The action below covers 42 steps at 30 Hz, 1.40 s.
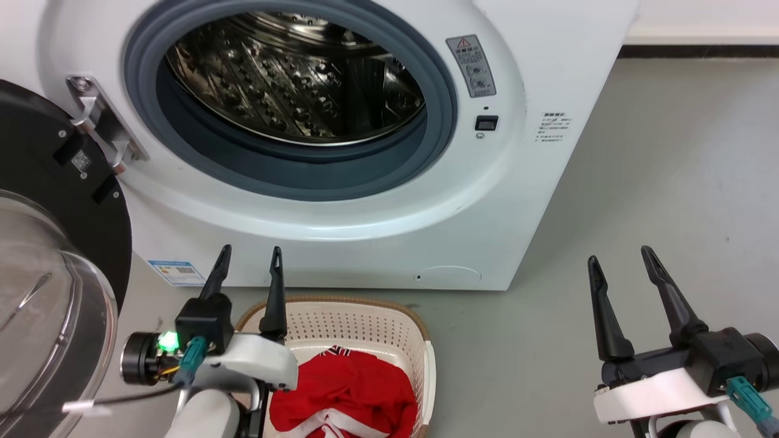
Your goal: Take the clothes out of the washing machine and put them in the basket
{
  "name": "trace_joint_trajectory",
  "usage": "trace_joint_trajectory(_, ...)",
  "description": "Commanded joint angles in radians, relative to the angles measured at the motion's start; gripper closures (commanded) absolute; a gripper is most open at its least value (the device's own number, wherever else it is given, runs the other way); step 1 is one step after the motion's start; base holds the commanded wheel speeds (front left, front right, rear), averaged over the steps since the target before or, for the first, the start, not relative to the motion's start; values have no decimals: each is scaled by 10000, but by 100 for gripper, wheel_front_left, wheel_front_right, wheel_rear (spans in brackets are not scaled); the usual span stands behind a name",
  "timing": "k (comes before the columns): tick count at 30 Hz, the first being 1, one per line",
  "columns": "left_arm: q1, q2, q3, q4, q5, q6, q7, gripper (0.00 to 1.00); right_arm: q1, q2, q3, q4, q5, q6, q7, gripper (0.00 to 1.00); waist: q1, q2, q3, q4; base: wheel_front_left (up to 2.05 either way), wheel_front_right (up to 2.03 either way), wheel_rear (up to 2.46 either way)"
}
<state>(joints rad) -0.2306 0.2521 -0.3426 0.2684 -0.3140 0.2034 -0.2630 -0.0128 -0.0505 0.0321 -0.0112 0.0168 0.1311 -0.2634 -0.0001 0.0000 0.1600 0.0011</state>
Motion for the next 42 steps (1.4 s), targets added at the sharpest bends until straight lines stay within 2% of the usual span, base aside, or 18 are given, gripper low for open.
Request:
trace_joint_trajectory(1, 501, -267, 496, -603, 384, 67, -24, 0, 209, 6, -37, -74, 36, -7, -21, 0, 1, 0, -193, 5, 0, 0, 0)
trace_joint_trajectory(10, 1854, -1171, 2036, -1776, 1543, -126, -25, 0, 552, 8, -97, -160, 183, -7, -21, 0, 1, 0, -667, -30, 0, 0, 0)
trace_joint_trajectory(17, 2532, -1596, 2617, -2335, 2172, -420, -25, 0, 859, 8, -160, -109, 291, -7, -21, 0, 1, 0, -989, -51, 0, 0, 0)
trace_joint_trajectory(29, 3332, -1877, 3031, -2585, 2651, -783, -25, 0, 1280, 8, -101, -94, 377, -7, -21, 0, 1, 0, -1352, -127, 0, 0, 0)
trace_joint_trajectory(42, 3467, -1981, 3203, -2415, 2758, -938, -25, 0, 1348, 8, -64, -76, 378, -7, -21, 0, 1, 0, -1409, -244, 0, 0, 0)
